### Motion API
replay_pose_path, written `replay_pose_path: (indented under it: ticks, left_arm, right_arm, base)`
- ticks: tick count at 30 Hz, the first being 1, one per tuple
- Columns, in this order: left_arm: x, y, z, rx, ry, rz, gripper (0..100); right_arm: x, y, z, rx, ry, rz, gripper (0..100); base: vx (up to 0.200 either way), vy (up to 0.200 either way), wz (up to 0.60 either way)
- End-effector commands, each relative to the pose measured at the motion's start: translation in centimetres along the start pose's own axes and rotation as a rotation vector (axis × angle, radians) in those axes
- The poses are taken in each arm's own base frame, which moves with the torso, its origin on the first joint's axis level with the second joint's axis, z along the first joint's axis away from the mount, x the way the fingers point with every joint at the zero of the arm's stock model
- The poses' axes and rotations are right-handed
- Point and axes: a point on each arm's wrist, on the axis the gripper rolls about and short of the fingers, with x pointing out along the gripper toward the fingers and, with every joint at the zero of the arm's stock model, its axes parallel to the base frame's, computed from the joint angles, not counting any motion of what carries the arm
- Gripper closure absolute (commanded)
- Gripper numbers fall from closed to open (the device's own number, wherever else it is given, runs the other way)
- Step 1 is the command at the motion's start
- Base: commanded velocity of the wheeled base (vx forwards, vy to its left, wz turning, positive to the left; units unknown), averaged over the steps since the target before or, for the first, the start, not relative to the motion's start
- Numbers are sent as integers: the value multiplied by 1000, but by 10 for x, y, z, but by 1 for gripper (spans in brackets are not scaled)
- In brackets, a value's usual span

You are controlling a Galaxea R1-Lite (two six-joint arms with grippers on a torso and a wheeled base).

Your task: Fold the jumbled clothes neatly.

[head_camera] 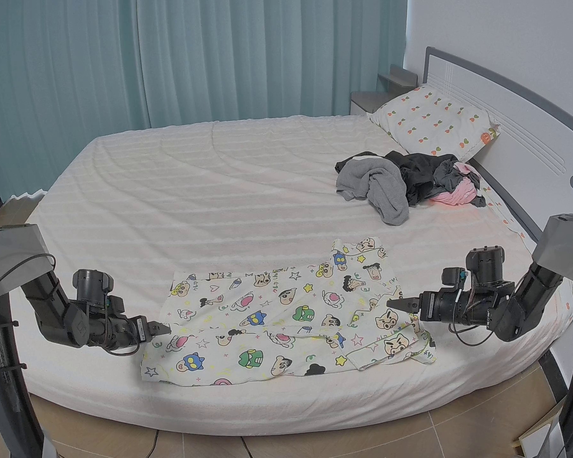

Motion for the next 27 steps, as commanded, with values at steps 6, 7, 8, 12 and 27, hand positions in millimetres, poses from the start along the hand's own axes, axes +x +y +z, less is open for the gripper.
replay_pose_path:
  ticks: [6,7,8,12,27]
  left_arm:
    - [-65,-19,12,-265,-137,-76,0]
    - [-67,-20,12,-274,-140,-78,0]
    - [-68,-20,12,-275,-142,-81,0]
    - [-78,-21,4,-279,-152,-78,0]
    - [-120,-24,-14,-373,-214,-115,0]
  right_arm:
    - [-32,39,-23,30,-105,64,0]
    - [-32,42,-24,40,-116,77,0]
    - [-32,43,-24,42,-117,77,0]
    - [-33,49,-29,65,-135,88,0]
    - [-40,53,-33,124,-149,101,0]
  base:
    - [0,0,0]
    - [0,0,0]
    - [0,0,0]
    - [0,0,0]
    - [120,0,0]
